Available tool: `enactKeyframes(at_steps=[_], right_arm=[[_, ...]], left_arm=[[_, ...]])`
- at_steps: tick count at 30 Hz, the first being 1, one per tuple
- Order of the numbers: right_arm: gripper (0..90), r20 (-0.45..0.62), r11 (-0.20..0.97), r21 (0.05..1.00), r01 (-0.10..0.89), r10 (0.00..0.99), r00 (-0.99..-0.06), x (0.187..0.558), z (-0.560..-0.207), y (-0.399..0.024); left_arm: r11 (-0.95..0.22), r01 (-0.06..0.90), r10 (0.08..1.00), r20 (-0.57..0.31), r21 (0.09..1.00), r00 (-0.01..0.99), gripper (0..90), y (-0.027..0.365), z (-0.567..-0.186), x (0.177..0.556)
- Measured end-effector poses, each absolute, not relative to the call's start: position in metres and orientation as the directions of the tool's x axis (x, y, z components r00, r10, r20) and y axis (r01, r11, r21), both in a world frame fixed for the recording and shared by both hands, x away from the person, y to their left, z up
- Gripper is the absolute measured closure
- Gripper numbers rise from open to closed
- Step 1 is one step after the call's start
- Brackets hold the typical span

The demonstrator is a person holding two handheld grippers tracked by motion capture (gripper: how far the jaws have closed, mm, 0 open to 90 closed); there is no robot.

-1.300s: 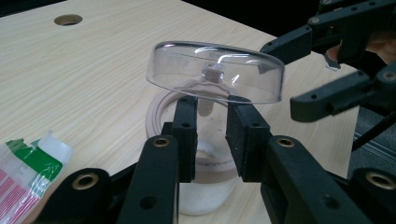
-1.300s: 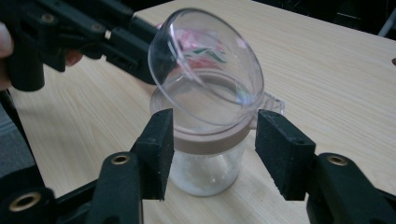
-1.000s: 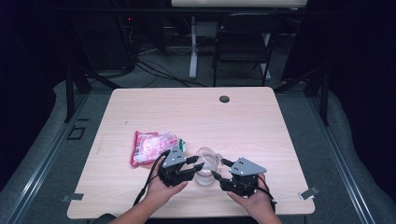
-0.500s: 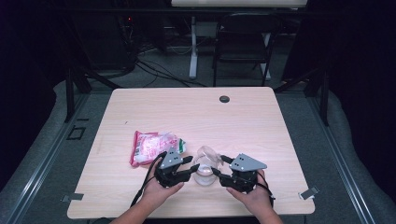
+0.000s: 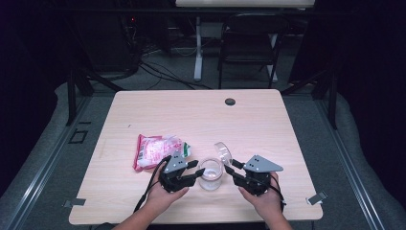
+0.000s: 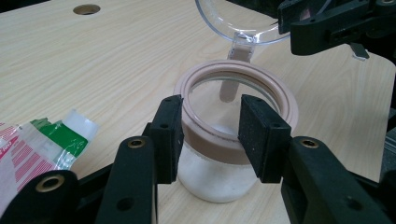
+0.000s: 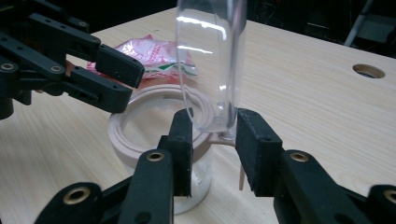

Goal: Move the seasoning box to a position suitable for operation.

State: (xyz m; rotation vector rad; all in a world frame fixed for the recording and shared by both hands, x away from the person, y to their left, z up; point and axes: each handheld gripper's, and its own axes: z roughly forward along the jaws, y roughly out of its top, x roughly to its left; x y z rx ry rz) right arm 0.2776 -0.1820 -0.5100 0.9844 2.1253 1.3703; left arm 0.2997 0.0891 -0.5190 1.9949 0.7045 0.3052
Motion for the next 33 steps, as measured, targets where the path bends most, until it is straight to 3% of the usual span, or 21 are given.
enactKeyframes(at_steps=[14, 33], right_arm=[[67.1, 0.07, 0.232, 0.896, 0.378, 0.768, -0.637, 0.283, -0.517, -0.186], [73.2, 0.158, 0.176, 0.887, 0.427, 0.753, -0.638, 0.298, -0.521, -0.189]], left_arm=[[-0.359, 0.322, 0.596, -0.051, 0.876, 0.802, 58.1, 0.091, -0.516, 0.297], [-0.34, 0.347, 0.654, -0.045, 0.874, 0.755, 56.4, 0.114, -0.515, 0.301]])
